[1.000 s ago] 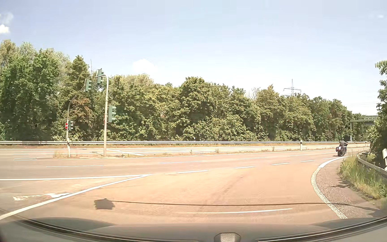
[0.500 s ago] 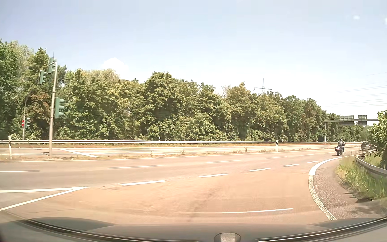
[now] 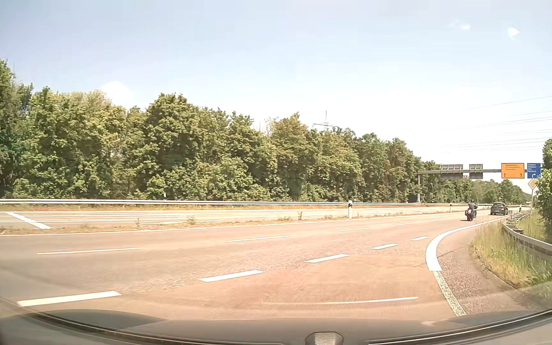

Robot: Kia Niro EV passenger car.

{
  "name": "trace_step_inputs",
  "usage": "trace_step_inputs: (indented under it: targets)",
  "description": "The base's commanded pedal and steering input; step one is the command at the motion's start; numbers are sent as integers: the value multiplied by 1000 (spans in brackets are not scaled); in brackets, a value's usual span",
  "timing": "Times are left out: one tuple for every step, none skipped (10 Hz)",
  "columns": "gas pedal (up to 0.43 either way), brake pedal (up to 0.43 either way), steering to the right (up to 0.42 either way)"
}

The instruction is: Follow the waypoints while adhering to traffic rules and regulations

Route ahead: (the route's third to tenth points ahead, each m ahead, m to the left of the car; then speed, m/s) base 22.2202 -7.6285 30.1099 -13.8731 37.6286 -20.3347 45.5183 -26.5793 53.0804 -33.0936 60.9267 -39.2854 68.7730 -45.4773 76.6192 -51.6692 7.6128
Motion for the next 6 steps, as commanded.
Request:
trace_step_inputs:
  targets:
    - [299,18,160]
    - [299,24,153]
    - [299,18,150]
    - [299,24,146]
    - [299,18,145]
    - [299,24,145]
